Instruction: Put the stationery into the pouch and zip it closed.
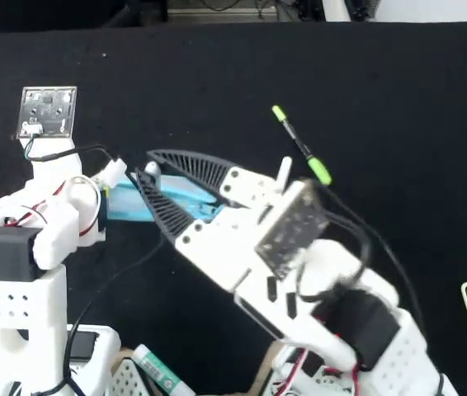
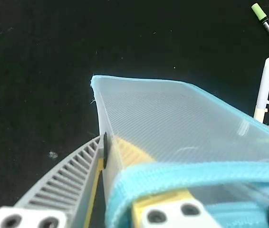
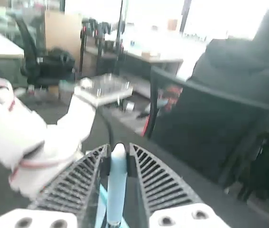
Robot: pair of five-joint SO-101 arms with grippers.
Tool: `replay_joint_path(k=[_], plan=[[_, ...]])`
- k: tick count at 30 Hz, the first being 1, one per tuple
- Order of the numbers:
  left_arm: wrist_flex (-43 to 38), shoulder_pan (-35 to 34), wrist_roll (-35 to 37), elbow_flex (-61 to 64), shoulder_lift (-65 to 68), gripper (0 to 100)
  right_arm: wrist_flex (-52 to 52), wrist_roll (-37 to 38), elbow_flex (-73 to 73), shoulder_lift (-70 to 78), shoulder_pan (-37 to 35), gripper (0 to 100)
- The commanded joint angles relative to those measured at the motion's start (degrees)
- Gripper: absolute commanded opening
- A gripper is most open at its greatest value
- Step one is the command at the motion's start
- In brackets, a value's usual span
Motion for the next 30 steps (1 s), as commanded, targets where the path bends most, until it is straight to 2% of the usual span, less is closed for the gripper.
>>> replay_joint_path(k=[1,6,11,12,18,23,27,30], plan=[[-0.09,0.31,-0.44,-3.47,-0.35,3,-1.49,-0.09,5.23,-3.3,-0.35,1.1],[-0.26,0.31,-0.44,-3.47,-0.35,3,-0.97,-0.09,12.97,-9.01,-0.35,1.8],[-0.35,0.31,-0.26,-3.47,-0.35,3,5.45,-0.44,12.18,-9.71,-1.76,22.4],[-0.35,0.31,-0.26,-3.47,-0.35,3,7.82,-0.44,10.24,-9.89,-2.29,23.2],[-0.35,0.31,-0.35,-3.47,-0.35,3,24.7,0.0,-11.56,-9.63,-2.55,16.3],[-0.35,0.31,-0.44,-3.65,-0.35,3,42.2,0.0,-16.31,-6.2,-3.16,15.5],[-0.35,0.22,-0.44,-3.91,-0.35,3,52.75,-0.44,-12.62,-1.36,-11.25,15.5],[-0.44,-1.01,-0.44,-3.91,-0.35,3,55.65,-1.67,-9.1,0.48,-18.64,15.5]])
